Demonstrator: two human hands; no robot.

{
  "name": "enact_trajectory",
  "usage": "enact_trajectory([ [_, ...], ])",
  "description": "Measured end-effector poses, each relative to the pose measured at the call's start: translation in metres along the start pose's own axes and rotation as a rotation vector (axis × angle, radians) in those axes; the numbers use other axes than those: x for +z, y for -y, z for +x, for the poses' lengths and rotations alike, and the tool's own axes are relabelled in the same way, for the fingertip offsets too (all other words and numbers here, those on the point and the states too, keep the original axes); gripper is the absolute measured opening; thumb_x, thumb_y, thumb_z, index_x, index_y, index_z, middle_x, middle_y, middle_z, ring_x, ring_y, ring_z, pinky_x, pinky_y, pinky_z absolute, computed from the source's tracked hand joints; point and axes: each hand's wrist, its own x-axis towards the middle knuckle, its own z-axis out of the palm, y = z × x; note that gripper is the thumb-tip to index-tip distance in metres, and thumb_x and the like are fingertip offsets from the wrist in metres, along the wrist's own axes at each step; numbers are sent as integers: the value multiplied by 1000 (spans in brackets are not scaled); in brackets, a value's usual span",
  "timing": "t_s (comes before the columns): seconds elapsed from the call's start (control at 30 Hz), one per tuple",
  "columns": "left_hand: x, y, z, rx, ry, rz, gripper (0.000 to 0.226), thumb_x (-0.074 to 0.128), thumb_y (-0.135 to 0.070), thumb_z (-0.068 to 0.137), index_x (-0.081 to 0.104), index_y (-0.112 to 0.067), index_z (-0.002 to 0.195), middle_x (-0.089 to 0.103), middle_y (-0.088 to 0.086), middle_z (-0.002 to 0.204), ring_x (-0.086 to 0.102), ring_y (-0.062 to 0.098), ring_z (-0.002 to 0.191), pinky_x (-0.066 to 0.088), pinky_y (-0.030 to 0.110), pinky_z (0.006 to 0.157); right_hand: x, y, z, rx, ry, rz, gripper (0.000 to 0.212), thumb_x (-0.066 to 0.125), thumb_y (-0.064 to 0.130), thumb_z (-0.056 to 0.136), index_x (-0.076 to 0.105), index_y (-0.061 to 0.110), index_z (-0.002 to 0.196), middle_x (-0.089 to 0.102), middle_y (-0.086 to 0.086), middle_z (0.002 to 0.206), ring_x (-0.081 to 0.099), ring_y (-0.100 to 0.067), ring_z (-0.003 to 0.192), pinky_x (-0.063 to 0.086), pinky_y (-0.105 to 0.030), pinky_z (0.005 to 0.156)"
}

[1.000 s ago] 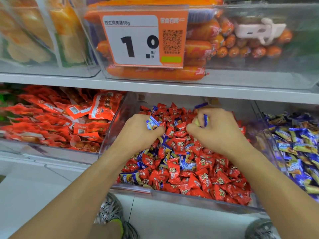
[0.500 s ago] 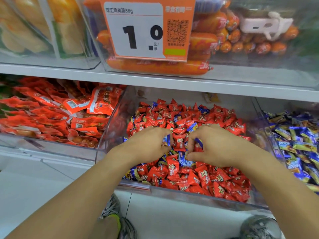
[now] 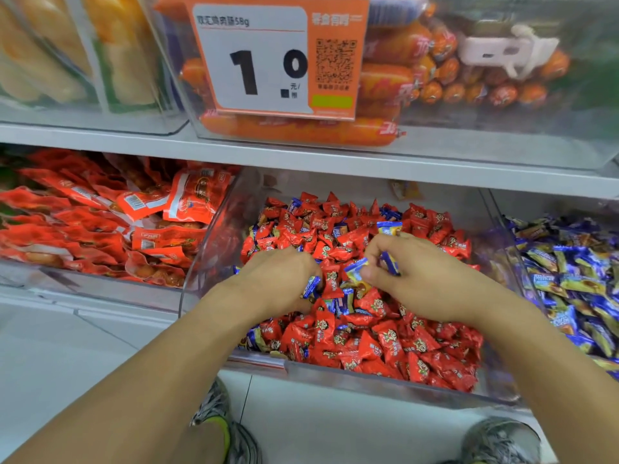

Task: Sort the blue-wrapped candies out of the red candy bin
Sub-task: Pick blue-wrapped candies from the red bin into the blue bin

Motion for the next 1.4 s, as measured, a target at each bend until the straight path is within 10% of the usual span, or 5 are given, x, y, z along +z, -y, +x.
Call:
enact_trajectory([
  [0.17,-7,14,-2,-14,-31,-203,15,79,-35,79,73,-23,86,69,-9,81,64,9,77,54,33,71,-7,7,-7,17,-39,54,14,47,40,101,47,30,91,64,-29,90,52,1,76,20,10,68],
  [0.7,-26,-8,-24,-35,11,-1008,27,52,-37,97,53,-12,90,33,-2,58,32,8,44,40,15,48,7,31,3,104,-24,1066,10,47,5,98,51,10,106,60,-17,82,54,-25,59,46,-31,52],
  [0.9,-23,-16,-21,-16,15,-995,23,47,-36,100,49,-27,78,50,-1,56,47,11,42,32,16,43,8,18,2,40,-24,900,39,49,9,95,60,39,118,60,-11,120,58,-39,90,56,-44,70],
  [1.13,-23,-22,-25,67,-77,-870,17,59,-34,94,57,-19,88,59,-2,52,52,13,44,41,29,49,12,17,-7,-20,-64,864,15,66,28,93,66,21,107,50,-1,63,37,-24,60,34,-29,50],
  [1.4,-27,-55,-14,-80,-146,-1182,43,45,-45,99,57,-4,93,40,14,58,39,19,45,35,28,55,-23,-3,-43,103,-266,812,22,54,18,98,62,31,114,41,-10,75,31,-21,53,30,-32,50],
])
